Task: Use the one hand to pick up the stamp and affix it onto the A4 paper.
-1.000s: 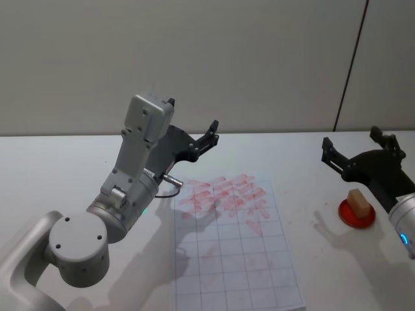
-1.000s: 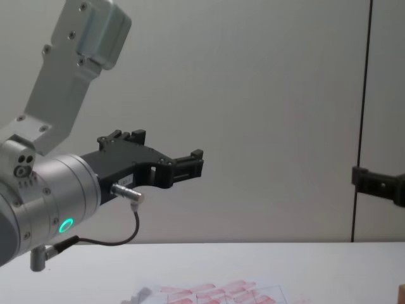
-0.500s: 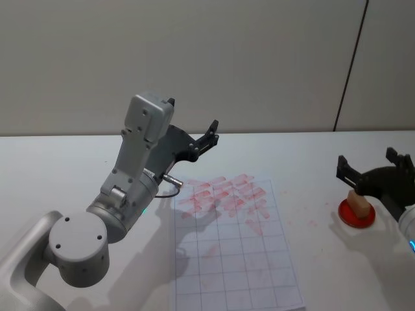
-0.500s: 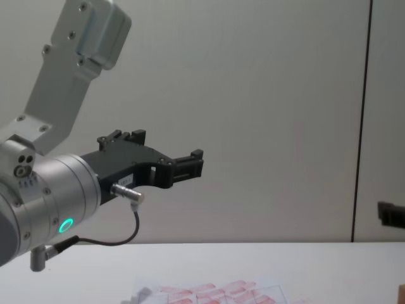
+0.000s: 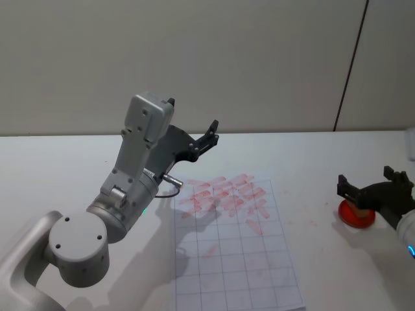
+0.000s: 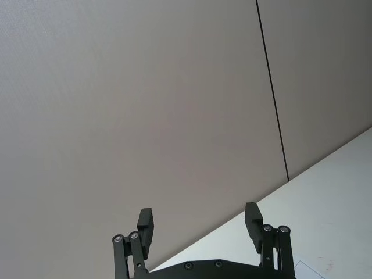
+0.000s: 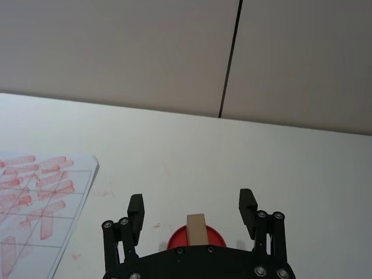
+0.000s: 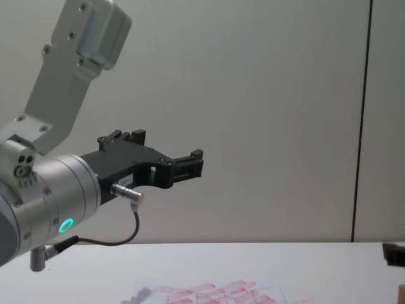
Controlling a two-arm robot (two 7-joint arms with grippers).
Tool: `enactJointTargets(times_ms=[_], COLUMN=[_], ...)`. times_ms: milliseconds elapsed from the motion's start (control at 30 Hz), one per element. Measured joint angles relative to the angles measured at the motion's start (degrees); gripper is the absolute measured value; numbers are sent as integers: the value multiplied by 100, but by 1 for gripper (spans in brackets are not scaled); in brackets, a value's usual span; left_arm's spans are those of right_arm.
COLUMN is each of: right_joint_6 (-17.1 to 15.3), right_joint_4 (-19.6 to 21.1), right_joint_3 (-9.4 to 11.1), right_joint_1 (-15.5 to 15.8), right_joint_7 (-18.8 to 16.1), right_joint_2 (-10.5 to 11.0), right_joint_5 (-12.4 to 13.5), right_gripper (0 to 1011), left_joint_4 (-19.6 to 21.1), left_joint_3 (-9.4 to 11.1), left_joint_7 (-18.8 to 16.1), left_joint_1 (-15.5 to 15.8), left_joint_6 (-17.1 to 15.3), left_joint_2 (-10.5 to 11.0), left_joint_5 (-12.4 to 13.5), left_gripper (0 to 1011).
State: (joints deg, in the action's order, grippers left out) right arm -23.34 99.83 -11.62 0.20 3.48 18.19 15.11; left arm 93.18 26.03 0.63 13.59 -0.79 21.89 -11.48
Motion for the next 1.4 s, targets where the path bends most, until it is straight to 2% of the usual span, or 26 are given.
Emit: enactJointTargets(times_ms=[300, 633, 900, 1033, 1100, 1133, 1167, 1233, 1267, 1367, 1400], right_joint_6=[-147, -299, -400, -429, -434, -434, -434, -433, -433, -417, -405], right_joint_4=[-411, -665, -803, -863, -892, -915, -915, -949, -949, -975, -983], right_joint_3=[17, 39, 57, 60, 60, 60, 60, 58, 58, 54, 52], right_joint_1=[-223, -339, -377, -389, -395, -397, -397, -401, -401, -404, -404], right_joint_7=[-351, -581, -685, -733, -769, -791, -791, -830, -830, -865, -881], right_joint_2=[-11, 1, 14, 16, 16, 15, 15, 10, 10, 6, 4], right_joint_5=[-145, -257, -319, -341, -353, -361, -361, -375, -375, -394, -404], right_gripper=[1001, 1001, 831, 683, 643, 588, 588, 503, 503, 358, 340], left_joint_4=[0, 0, 0, 0, 0, 0, 0, 0, 0, 0, 0], left_joint_3=[0, 0, 0, 0, 0, 0, 0, 0, 0, 0, 0], left_joint_7=[0, 0, 0, 0, 0, 0, 0, 0, 0, 0, 0], left_joint_1=[0, 0, 0, 0, 0, 0, 0, 0, 0, 0, 0], left_joint_6=[0, 0, 0, 0, 0, 0, 0, 0, 0, 0, 0], left_joint_2=[0, 0, 0, 0, 0, 0, 0, 0, 0, 0, 0], left_joint_5=[0, 0, 0, 0, 0, 0, 0, 0, 0, 0, 0], left_gripper=[1001, 1001, 1002, 1001, 1001, 1001, 1001, 1001, 1002, 1001, 1001])
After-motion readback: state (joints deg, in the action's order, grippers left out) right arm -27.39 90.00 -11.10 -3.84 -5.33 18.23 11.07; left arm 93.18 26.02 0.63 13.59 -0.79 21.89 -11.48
